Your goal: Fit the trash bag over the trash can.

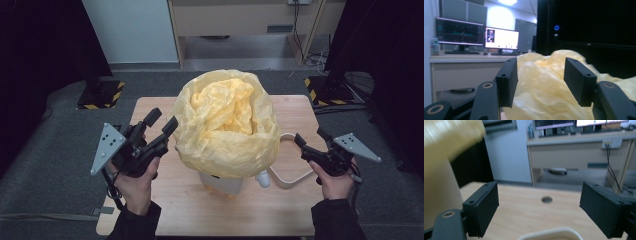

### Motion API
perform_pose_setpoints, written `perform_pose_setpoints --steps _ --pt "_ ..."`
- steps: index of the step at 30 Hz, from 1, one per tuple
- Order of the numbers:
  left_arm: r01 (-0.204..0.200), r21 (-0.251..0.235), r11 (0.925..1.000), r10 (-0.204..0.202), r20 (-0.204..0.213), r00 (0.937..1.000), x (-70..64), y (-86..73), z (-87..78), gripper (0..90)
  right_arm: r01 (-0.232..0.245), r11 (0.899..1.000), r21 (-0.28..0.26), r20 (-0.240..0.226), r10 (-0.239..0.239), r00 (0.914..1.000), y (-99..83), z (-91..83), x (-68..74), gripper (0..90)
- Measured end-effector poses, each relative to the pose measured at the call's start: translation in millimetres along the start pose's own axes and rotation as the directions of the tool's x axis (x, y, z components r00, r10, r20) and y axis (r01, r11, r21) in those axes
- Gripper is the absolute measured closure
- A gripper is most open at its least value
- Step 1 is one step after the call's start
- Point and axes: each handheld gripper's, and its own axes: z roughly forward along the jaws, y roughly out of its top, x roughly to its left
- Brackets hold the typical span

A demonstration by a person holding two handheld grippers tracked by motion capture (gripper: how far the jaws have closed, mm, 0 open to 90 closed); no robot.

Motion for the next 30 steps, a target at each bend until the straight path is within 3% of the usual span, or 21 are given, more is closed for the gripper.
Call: perform_pose_setpoints --steps 5,10,15,17,21,24,28,30 --pt "0.003 0.048 0.9989 -0.002 -0.017 0.9999 13.1 -2.6 17.6 40.7 0.022 0.995 -0.093 -0.036 -0.025 0.999 39.3 1.7 18.7 15.6" --pt "0.0 0.086 0.9963 0.002 -0.022 0.9998 15.0 -9.1 30.0 39.8 0.044 0.987 -0.152 -0.085 -0.058 0.9947 68.0 8.8 42.9 15.7" --pt "-0.002 0.124 0.9923 0.006 -0.031 0.9995 16.6 -15.2 40.4 40.4 0.048 0.98 -0.194 -0.158 -0.079 0.9843 92.0 16.9 68.6 15.7" --pt "-0.009 0.135 0.9907 0.014 -0.04 0.9991 18.1 -17.3 43.6 40.5 0.069 0.978 -0.199 -0.165 -0.102 0.981 99.4 22.0 77.9 15.7" --pt "-0.011 0.159 0.9872 0.019 -0.051 0.9985 21.0 -21.4 46.8 40.9 0.13 0.98 -0.152 -0.169 -0.155 0.9734 103.5 36.9 91.9 15.7" --pt "-0.005 0.175 0.9845 0.017 -0.066 0.9977 23.8 -25.6 46.0 41.2 0.18 0.98 -0.083 -0.108 -0.188 0.9762 96.7 46.9 94.4 16.9" --pt "-0.006 0.204 0.979 0.022 -0.078 0.9967 27.4 -33.3 45.5 41.3 0.171 0.985 -0.036 -0.032 -0.172 0.9846 88.0 52.1 84.7 18.0" --pt "0.001 0.213 0.977 0.018 -0.087 0.996 29.7 -37.3 45.9 41.3 0.168 0.986 -0.02 -0.021 -0.168 0.9855 84.7 53.9 79.7 18.4"
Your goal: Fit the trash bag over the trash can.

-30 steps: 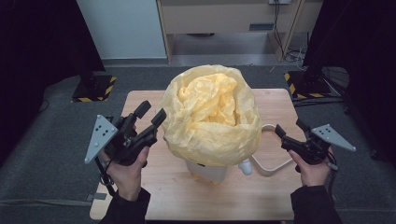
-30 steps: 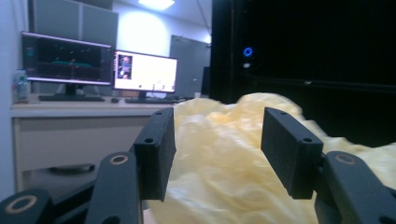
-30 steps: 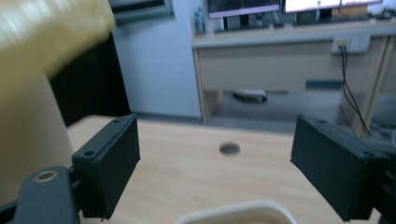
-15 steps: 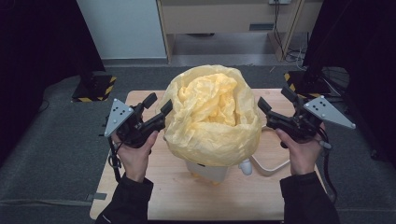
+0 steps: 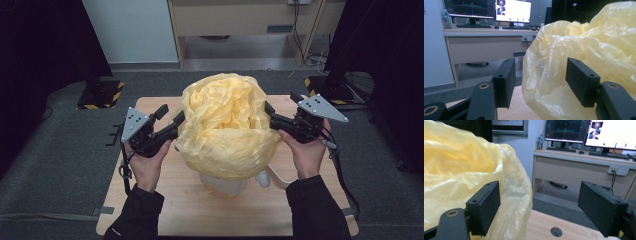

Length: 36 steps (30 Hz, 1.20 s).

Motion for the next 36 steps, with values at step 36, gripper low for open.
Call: perform_pose_setpoints --steps 36 --pt "0.051 0.115 0.992 -0.059 0.072 0.9956 5.7 -67.6 -5.4 40.7 -0.082 0.98 0.182 -0.025 0.088 0.9958 -112.1 7.9 4.7 20.4"
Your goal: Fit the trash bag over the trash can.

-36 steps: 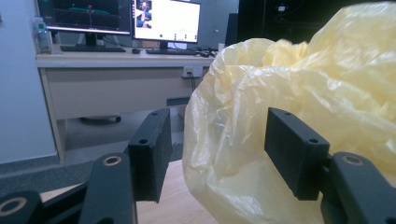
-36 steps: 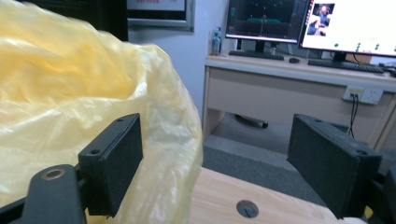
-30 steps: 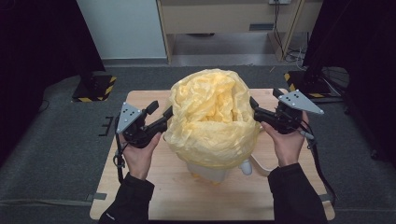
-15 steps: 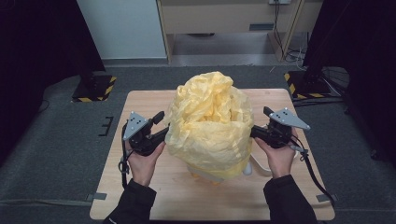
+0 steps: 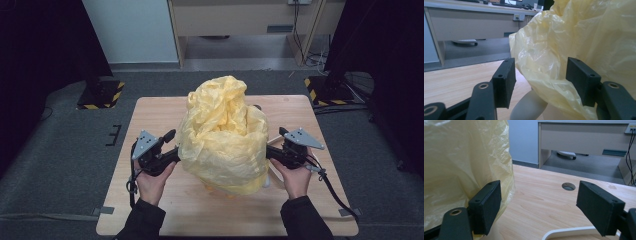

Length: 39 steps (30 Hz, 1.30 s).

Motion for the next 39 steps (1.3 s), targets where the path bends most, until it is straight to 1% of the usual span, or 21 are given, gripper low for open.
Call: perform_pose_setpoints --steps 2,3,4,5,8,9,11,13,15,17,20,22,24,27,28,29,31,33,34,36,39 --pt "0.007 -0.012 0.9999 -0.007 -0.006 1.0 3.2 1.1 -6.1 40.7 0.002 1.0 0.006 0.001 -0.002 1.0 -1.0 -0.5 -1.8 20.3" --pt "0.02 -0.021 0.9996 -0.02 -0.003 0.9998 4.6 2.5 -9.7 40.7 -0.003 1.0 0.007 0.002 0.003 1.0 -0.4 -1.5 -3.0 20.2" --pt "0.019 -0.037 0.9991 -0.019 -0.012 0.9997 6.8 4.9 -14.1 40.8 -0.001 1.0 0.004 0.007 0.001 1.0 1.0 -3.3 -5.0 20.1" --pt "0.029 -0.046 0.9985 -0.029 -0.013 0.9995 8.2 7.5 -18.3 40.7 -0.005 1.0 -0.003 0.015 0.005 0.9999 3.1 -5.6 -7.0 20.1" --pt "0.036 -0.082 0.996 -0.038 -0.017 0.9991 10.7 17.7 -30.0 40.6 -0.024 0.999 -0.039 0.02 0.025 0.9995 11.9 -15.7 -14.8 19.9" --pt "0.027 -0.093 0.9953 -0.03 -0.024 0.9993 10.7 21.4 -33.2 40.5 -0.034 0.998 -0.056 0.023 0.036 0.9991 15.5 -19.6 -17.1 19.6" --pt "0.026 -0.105 0.9941 -0.029 -0.025 0.9993 8.0 27.8 -37.7 40.1 -0.047 0.995 -0.089 0.025 0.049 0.9985 23.3 -27.9 -21.4 18.9" --pt "0.034 -0.113 0.993 -0.035 -0.011 0.9993 2.7 32.5 -40.2 39.9 -0.053 0.991 -0.12 0.026 0.057 0.9981 31.6 -36.1 -24.4 18.2" --pt "0.026 -0.121 0.9923 -0.026 -0.002 0.9996 -4.3 36.2 -41.3 39.7 -0.064 0.986 -0.154 0.008 0.066 0.9978 40.3 -44.1 -24.9 18.0" --pt "0.019 -0.122 0.9923 -0.018 0.011 0.9998 -11.8 38.9 -41.0 39.7 -0.07 0.98 -0.186 -0.025 0.066 0.9975 49.0 -51.2 -22.3 18.0" --pt "0.002 -0.124 0.9923 0.0 0.017 0.9999 -22.4 41.0 -40.1 39.7 -0.074 0.974 -0.214 -0.078 0.059 0.9952 60.1 -58.4 -12.4 17.9" --pt "-0.006 -0.123 0.9924 0.009 0.028 0.9996 -27.8 41.4 -40.9 39.7 -0.075 0.973 -0.219 -0.126 0.048 0.9909 64.8 -61.0 -3.6 17.9" --pt "-0.02 -0.124 0.9921 0.023 0.025 0.9994 -31.3 41.4 -44.2 39.6 -0.066 0.976 -0.21 -0.172 0.029 0.9847 67.6 -63.0 4.1 18.6" --pt "-0.025 -0.123 0.9921 0.03 0.031 0.9991 -33.0 39.8 -52.3 39.0 -0.068 0.977 -0.202 -0.227 0.021 0.9738 67.4 -66.6 8.4 22.6" --pt "-0.028 -0.115 0.9929 0.032 0.036 0.9988 -33.3 38.5 -54.2 38.8 -0.065 0.978 -0.196 -0.234 0.018 0.972 66.7 -67.3 8.6 24.0" --pt "-0.03 -0.104 0.9941 0.034 0.038 0.9987 -33.9 36.5 -55.0 38.3 -0.054 0.98 -0.191 -0.246 0.005 0.9693 65.7 -67.6 8.8 27.9" --pt "-0.053 -0.078 0.9955 0.056 0.035 0.9978 -34.5 31.2 -53.8 38.1 -0.04 0.983 -0.179 -0.268 -0.01 0.9633 62.4 -66.4 10.6 31.3" --pt "-0.053 -0.058 0.9969 0.055 0.05 0.9972 -34.3 24.9 -49.8 38.4 -0.031 0.984 -0.176 -0.292 -0.022 0.9562 58.5 -64.1 12.4 38.1" --pt "-0.057 -0.057 0.9968 0.06 0.055 0.9967 -34.3 22.0 -47.5 39.2 -0.034 0.984 -0.177 -0.303 -0.022 0.9529 56.8 -63.4 12.5 40.7" --pt "-0.073 -0.043 0.9964 0.076 0.073 0.9944 -34.6 18.1 -42.8 42.1 -0.043 0.983 -0.178 -0.329 -0.018 0.9441 54.2 -62.5 11.3 46.4" --pt "-0.087 -0.041 0.9954 0.09 0.093 0.9916 -36.3 15.8 -39.9 51.4 -0.024 0.984 -0.176 -0.345 -0.038 0.9379 52.3 -62.7 10.2 59.1"
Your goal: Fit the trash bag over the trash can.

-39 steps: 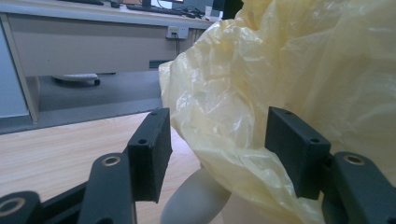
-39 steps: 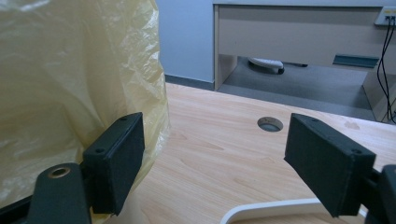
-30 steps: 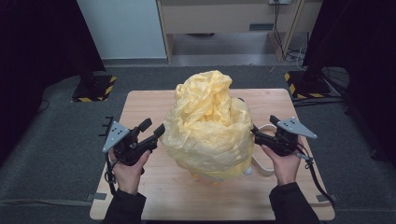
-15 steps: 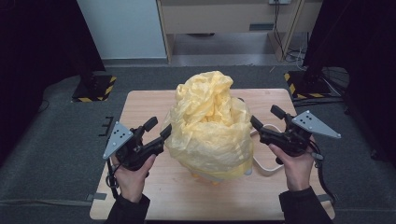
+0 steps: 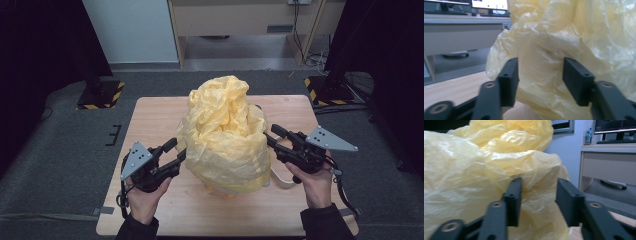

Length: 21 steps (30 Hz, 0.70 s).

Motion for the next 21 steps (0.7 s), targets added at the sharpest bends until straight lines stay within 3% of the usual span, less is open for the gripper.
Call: perform_pose_setpoints --steps 4,8,14,17,21 --pt "0.006 0.0 1.0 -0.006 0.04 0.9992 -3.7 -2.6 3.8 66.7 0.004 1.0 -0.011 -0.035 -0.005 0.9994 -1.8 1.9 2.2 79.9" --pt "0.002 0.024 0.9997 -0.003 0.064 0.998 -6.7 -4.1 5.4 90.0 0.003 1.0 0.007 -0.057 -0.003 0.9984 -2.2 1.4 2.5 90.0" --pt "0.012 0.042 0.9991 -0.014 0.064 0.9979 -4.6 -5.7 -2.0 90.0 0.008 1.0 0.029 -0.064 -0.007 0.9979 -5.6 -2.7 1.6 90.0" --pt "0.023 0.039 0.999 -0.025 0.061 0.9978 -2.4 -6.3 -5.8 90.0 -0.014 1.0 0.007 -0.062 0.014 0.9979 -9.7 -7.6 -0.4 90.0" --pt "0.03 0.008 0.9995 -0.03 0.05 0.9983 1.7 -2.0 -14.7 90.0 -0.011 0.999 -0.032 -0.055 0.009 0.9984 -5.8 -15.8 -1.8 58.5"
